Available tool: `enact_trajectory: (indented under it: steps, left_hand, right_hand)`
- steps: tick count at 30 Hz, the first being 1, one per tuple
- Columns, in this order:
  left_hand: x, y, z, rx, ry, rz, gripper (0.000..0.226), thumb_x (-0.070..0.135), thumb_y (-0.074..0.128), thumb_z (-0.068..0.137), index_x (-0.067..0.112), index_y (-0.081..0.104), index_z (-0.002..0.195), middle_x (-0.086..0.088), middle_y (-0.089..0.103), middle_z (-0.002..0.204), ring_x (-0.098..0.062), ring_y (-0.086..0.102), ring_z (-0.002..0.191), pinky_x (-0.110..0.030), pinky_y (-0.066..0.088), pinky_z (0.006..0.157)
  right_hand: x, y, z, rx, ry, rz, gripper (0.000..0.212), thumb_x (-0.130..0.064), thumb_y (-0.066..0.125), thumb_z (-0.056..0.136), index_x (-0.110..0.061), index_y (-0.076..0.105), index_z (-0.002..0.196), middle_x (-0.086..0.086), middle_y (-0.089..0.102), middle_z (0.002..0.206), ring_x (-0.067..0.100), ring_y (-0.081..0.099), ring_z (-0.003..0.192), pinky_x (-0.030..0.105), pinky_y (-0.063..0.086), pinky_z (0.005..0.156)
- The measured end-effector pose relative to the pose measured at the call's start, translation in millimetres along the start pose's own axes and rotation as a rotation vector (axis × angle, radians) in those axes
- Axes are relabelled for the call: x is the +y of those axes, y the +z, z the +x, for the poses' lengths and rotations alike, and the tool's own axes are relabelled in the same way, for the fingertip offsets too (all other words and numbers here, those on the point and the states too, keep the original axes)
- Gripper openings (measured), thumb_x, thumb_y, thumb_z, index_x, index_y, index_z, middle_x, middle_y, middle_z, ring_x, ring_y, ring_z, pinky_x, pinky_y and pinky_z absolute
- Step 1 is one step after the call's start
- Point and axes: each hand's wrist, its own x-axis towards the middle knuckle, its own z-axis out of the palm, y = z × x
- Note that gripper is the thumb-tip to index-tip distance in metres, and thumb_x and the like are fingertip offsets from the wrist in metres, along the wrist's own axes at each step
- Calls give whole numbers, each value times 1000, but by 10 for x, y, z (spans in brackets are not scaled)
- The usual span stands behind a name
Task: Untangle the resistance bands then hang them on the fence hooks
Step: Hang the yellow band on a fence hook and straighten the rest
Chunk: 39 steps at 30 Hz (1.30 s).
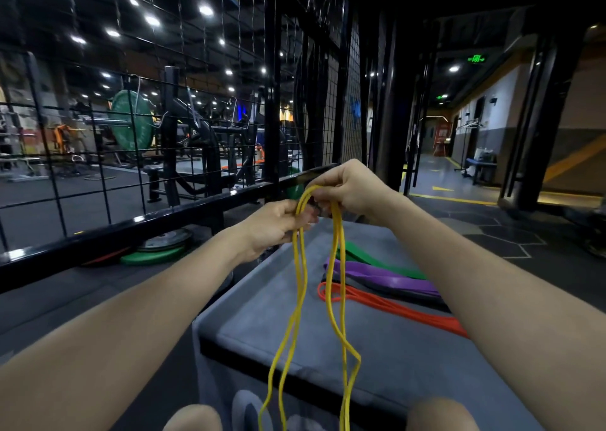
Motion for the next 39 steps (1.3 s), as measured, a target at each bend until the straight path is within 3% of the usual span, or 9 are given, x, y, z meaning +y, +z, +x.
enact_trajectory:
  steps: [4, 6, 10, 13, 16, 22, 27, 30, 39]
  left_hand:
    - [-52, 221, 70, -19, 30, -58, 22, 16, 50, 95, 16, 55, 117, -2, 64, 113, -14, 60, 106, -27, 44, 89]
    - [-82, 326, 99, -17, 47, -130, 17, 13, 50, 95, 17, 57, 109, -1, 65, 105, -15, 62, 99, -29, 45, 91]
    - [-157, 457, 142, -22, 59, -184, 12, 13, 50, 95, 16, 59, 102, -7, 65, 104, -21, 62, 99, -36, 45, 92]
    - [-232, 558, 123, -125, 23, -214, 11, 14, 48, 95, 16, 57, 102, -6, 66, 106, -18, 62, 102, -31, 46, 90]
    - [-322, 642, 114, -173, -22, -210, 12, 12, 48, 96, 15, 55, 104, -6, 67, 101, -19, 62, 100, -34, 47, 92]
    - [-342, 685, 93, -135, -93, -271, 17, 20, 44, 98, 11, 59, 96, -5, 65, 94, -16, 61, 88, -33, 49, 85]
    - [-245, 692, 156, -72, -59, -321, 17, 23, 47, 96, 12, 58, 102, -1, 67, 96, -14, 65, 90, -27, 52, 77]
    - [-186, 678, 203, -12, -8, -357, 15, 23, 46, 96, 17, 59, 97, 2, 66, 92, -12, 64, 91, -24, 48, 78]
    - [-95, 836, 294, 139, 42, -320, 25, 19, 34, 101, 16, 51, 83, -1, 58, 81, -12, 60, 76, -32, 46, 79]
  right_hand:
    - [52, -10, 26, 93, 17, 104, 16, 0, 60, 86, -1, 70, 99, 2, 66, 66, 5, 61, 53, 26, 57, 63]
    - [82, -13, 26, 113, 20, 95, 18, 0, 60, 87, -1, 70, 101, -2, 65, 64, 1, 59, 49, 21, 56, 61]
    - [113, -29, -13, 141, 4, 60, 19, -3, 60, 88, -1, 69, 104, 3, 67, 74, 12, 61, 66, 29, 57, 72]
    - [129, -47, -38, 164, 10, 119, 18, -2, 57, 89, 0, 68, 104, 6, 64, 73, 16, 56, 64, 23, 55, 61]
    - [191, -86, -41, 217, 10, 133, 18, -2, 57, 89, 0, 68, 103, 7, 65, 74, 16, 58, 67, 27, 56, 66]
    - [356, -225, -90, 332, 90, 324, 16, -1, 56, 89, 5, 67, 100, 3, 59, 64, 1, 53, 48, 18, 51, 56]
    - [400, -246, -169, 315, 127, 335, 16, -3, 57, 90, 0, 68, 101, 3, 62, 68, 6, 55, 57, 18, 51, 59]
    - [412, -249, -185, 325, 140, 348, 18, -3, 56, 90, 1, 67, 103, 2, 61, 68, 1, 54, 52, 15, 49, 55]
    - [513, -165, -280, 343, 191, 497, 20, 0, 51, 92, 9, 62, 107, 6, 59, 70, -1, 55, 45, 14, 50, 52]
